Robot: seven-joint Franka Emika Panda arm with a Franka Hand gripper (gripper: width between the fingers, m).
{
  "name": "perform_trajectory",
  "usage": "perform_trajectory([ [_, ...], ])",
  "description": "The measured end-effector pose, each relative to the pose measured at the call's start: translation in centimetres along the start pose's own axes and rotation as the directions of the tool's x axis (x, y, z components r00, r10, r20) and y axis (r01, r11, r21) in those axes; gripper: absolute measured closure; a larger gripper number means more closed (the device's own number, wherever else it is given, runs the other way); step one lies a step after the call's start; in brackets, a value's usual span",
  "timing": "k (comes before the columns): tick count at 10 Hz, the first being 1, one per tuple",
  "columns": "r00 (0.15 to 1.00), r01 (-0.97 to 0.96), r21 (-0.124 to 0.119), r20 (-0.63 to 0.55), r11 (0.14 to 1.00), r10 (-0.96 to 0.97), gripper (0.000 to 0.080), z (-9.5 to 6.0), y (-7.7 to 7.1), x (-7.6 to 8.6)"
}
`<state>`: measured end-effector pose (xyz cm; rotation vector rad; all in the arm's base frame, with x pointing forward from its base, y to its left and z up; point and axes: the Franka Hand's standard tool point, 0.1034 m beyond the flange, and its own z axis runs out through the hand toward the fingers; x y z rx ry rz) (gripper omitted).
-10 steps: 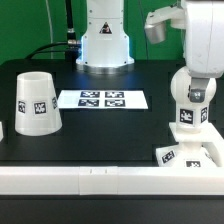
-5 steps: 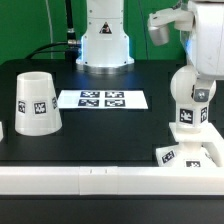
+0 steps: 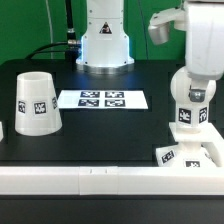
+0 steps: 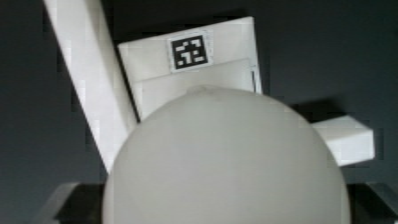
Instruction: Assemble lamp
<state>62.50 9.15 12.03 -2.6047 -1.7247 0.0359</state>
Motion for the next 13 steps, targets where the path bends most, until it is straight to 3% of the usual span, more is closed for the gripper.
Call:
perform_trajectory([
  [4, 0.9, -0.435, 0.001, 0.0, 0.9, 0.435, 0.0222, 0.06, -0.03, 0.3],
  [8, 0.739, -0.673, 0.003, 0.0, 0.739, 0.673, 0.0222, 0.08, -0.08, 0.35],
  [11, 0.589, -0.808, 0.003, 0.001, 0.589, 0.808, 0.0222, 0.11, -0.12, 0.4],
  [13, 0.406, -0.913, 0.033, 0.001, 0.406, 0.914, 0.0222, 0.16, 0.03, 0.24],
])
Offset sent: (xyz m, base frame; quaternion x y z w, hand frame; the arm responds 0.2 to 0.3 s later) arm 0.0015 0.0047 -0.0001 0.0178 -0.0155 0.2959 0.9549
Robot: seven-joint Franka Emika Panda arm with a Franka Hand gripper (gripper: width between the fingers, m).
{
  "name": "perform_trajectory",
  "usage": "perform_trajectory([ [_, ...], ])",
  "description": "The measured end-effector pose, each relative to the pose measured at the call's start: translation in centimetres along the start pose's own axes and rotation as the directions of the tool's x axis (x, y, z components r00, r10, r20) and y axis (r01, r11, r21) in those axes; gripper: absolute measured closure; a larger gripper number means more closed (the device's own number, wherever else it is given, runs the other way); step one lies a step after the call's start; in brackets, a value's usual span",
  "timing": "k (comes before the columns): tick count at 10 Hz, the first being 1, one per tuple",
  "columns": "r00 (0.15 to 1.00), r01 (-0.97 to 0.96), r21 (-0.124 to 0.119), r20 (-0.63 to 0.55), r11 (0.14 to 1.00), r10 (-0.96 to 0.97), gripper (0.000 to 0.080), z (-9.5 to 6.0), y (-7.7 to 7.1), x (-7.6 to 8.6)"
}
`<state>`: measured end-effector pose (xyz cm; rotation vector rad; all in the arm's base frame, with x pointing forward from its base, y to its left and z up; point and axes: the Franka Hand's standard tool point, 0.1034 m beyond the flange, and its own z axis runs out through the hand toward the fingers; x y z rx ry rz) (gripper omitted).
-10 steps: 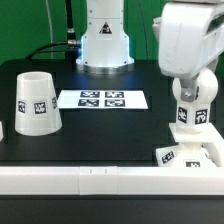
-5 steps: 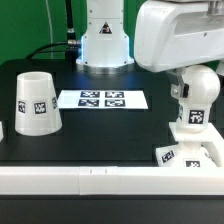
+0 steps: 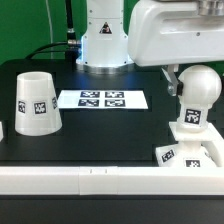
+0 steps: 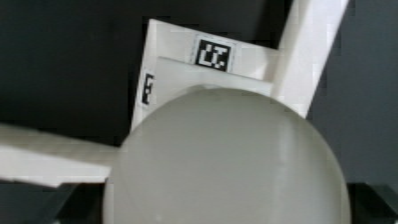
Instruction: Assemble lamp
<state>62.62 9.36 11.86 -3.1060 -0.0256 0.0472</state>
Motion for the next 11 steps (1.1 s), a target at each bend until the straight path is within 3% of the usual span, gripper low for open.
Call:
perform_trajectory([
  [2, 0.976, -0.218, 0.041, 0.013, 0.975, 0.217, 0.0222, 0.04, 0.3, 0.04],
  [4, 0.919, -0.395, 0.059, 0.03, 0.917, 0.394, 0.0222, 0.04, 0.39, 0.07],
  [7, 0.796, -0.605, 0.059, 0.051, 0.794, 0.602, 0.0222, 0.12, 0.47, 0.07],
  [11, 0.524, -0.852, 0.051, 0.09, 0.521, 0.847, 0.0222, 0.18, 0.39, 0.03],
])
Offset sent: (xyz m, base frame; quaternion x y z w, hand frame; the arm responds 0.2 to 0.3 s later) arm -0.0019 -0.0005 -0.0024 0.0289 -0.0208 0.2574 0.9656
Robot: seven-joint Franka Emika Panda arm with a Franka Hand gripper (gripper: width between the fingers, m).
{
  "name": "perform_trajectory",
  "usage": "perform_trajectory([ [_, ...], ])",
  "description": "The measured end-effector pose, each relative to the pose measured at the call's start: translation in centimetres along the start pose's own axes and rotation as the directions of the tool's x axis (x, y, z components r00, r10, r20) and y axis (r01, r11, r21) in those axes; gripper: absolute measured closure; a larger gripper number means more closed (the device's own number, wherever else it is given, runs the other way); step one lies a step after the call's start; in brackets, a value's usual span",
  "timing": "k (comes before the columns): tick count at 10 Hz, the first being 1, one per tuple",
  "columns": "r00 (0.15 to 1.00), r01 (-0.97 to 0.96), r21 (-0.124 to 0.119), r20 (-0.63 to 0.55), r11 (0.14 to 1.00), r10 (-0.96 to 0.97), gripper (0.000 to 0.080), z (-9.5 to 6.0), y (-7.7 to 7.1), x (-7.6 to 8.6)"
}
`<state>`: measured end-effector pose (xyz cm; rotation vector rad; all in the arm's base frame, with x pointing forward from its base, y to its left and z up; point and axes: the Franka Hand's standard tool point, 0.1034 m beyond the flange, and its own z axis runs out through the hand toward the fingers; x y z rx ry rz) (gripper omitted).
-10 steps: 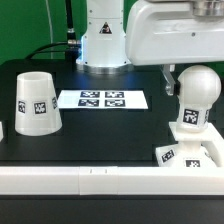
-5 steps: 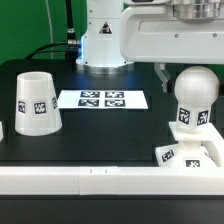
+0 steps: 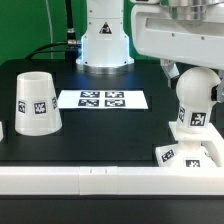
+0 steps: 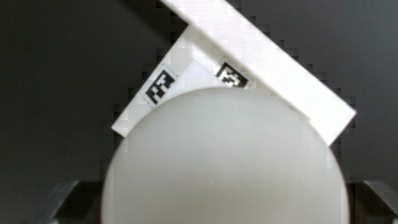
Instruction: Assemble lamp
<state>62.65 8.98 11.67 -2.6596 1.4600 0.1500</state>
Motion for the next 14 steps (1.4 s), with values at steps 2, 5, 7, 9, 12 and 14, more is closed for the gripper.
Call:
perform_trajectory([
  [2, 1.0, -0.008, 0.0, 0.0, 1.0, 0.008, 0.0222, 0.02, -0.06, -0.13],
  [5, 0.99, 0.138, -0.009, -0.001, 0.99, -0.138, 0.0104, 0.02, -0.07, -0.45],
  [7, 0.933, 0.359, -0.029, -0.013, 0.933, -0.36, 0.0101, 0.05, -0.17, -0.67],
  [9, 0.88, 0.474, -0.031, -0.009, 0.88, -0.474, 0.0101, 0.1, -0.1, -0.53],
  [12, 0.755, 0.655, -0.049, -0.007, 0.754, -0.656, 0.0101, 0.13, -0.02, -0.46],
  [14, 0.612, 0.787, -0.102, -0.007, 0.609, -0.791, 0.0101, 0.17, -0.06, -0.63],
])
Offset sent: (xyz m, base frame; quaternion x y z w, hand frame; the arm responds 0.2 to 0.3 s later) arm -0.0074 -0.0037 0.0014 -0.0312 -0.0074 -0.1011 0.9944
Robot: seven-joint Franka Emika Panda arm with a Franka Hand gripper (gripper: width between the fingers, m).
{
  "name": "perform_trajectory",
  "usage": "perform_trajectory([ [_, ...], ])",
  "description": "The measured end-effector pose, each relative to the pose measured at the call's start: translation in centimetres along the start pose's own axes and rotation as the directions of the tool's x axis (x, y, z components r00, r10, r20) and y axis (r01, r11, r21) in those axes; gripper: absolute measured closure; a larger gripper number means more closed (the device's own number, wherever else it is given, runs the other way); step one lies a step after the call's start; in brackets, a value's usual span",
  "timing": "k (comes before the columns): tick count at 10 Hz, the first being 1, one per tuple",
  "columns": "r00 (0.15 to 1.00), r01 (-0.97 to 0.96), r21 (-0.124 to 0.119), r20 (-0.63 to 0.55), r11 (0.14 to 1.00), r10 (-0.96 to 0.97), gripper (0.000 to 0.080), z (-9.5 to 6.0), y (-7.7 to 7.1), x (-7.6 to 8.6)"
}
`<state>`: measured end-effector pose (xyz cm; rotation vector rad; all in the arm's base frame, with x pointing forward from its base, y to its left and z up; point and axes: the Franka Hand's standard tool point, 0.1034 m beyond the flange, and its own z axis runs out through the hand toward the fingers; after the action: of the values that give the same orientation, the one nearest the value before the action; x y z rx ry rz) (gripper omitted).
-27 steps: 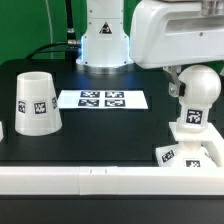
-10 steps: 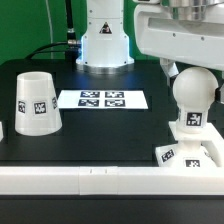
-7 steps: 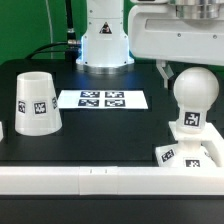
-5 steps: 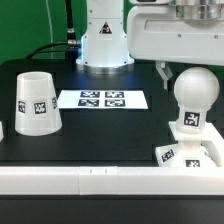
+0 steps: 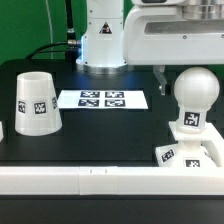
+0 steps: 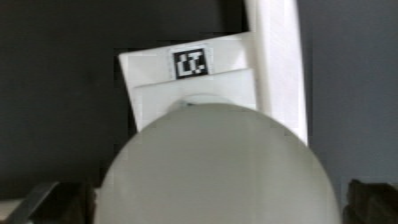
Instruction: Assemble lamp
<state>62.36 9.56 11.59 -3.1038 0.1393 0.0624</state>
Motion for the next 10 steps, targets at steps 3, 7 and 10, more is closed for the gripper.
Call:
perform_trajectory([
  [3, 0.954, 0.301, -0.011, -0.006, 0.954, -0.301, 0.0101, -0.15, -0.17, 0.14],
  [7, 0.817, 0.577, -0.021, -0.006, 0.817, -0.577, 0.0101, -0.12, -0.08, 0.31],
  [10, 0.639, 0.768, -0.049, -0.004, 0.638, -0.769, 0.0101, 0.26, -0.25, 0.28],
])
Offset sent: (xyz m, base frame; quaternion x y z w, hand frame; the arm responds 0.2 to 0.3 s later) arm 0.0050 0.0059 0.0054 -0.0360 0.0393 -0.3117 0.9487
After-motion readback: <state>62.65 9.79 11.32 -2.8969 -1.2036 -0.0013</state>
